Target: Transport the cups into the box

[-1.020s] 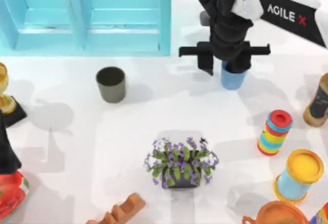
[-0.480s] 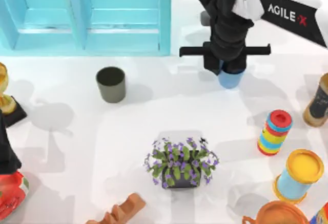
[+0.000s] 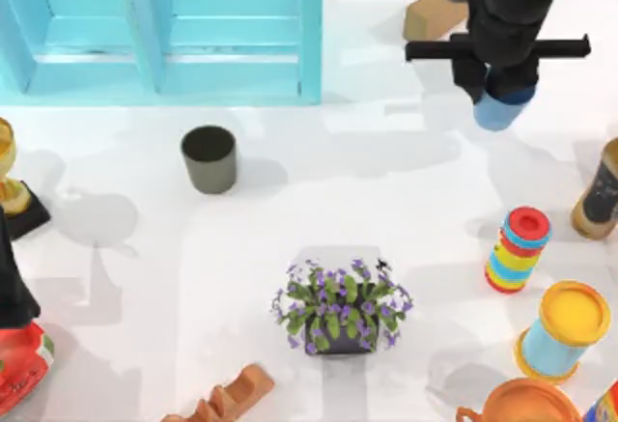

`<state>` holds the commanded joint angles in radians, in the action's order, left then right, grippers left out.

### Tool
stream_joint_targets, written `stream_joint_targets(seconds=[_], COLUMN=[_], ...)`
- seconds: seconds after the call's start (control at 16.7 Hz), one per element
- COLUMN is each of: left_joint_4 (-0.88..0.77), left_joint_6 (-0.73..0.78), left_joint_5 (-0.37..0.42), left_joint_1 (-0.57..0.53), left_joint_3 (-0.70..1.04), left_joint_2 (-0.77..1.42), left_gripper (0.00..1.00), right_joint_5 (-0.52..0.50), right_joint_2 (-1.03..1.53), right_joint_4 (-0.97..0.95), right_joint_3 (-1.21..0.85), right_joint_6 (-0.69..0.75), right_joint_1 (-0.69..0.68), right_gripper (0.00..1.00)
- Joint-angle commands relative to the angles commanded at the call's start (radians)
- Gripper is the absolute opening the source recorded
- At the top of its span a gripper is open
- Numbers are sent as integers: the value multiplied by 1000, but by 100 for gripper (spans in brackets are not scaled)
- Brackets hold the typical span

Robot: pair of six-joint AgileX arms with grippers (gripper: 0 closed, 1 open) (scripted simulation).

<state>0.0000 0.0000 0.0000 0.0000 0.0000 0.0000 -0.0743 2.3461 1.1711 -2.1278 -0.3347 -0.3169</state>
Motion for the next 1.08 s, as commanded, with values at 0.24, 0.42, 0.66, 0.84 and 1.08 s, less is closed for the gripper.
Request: stream_joint_targets(seconds=[0.24,0.42,0.66,0.84,1.08], left_joint_4=[0,0,0,0,0], left_joint_6=[0,0,0,0,0], left_joint_5=[0,0,0,0,0], left_joint_1=[0,0,0,0,0], left_joint_3=[0,0,0,0,0], left_joint_2=[0,0,0,0,0], left_gripper=[100,100,100,100,100], right_joint_5=[17,14,25,36,41], right_joint_2=[-76,-74,-143,-303,-572], right_joint_4=[81,79,110,141,212], right_joint_3=[-17,-16,36,175,493], right_joint_6=[75,74,136,278,559], right_joint_1=[71,67,134,291,577], right_gripper=[0,0,0,0,0])
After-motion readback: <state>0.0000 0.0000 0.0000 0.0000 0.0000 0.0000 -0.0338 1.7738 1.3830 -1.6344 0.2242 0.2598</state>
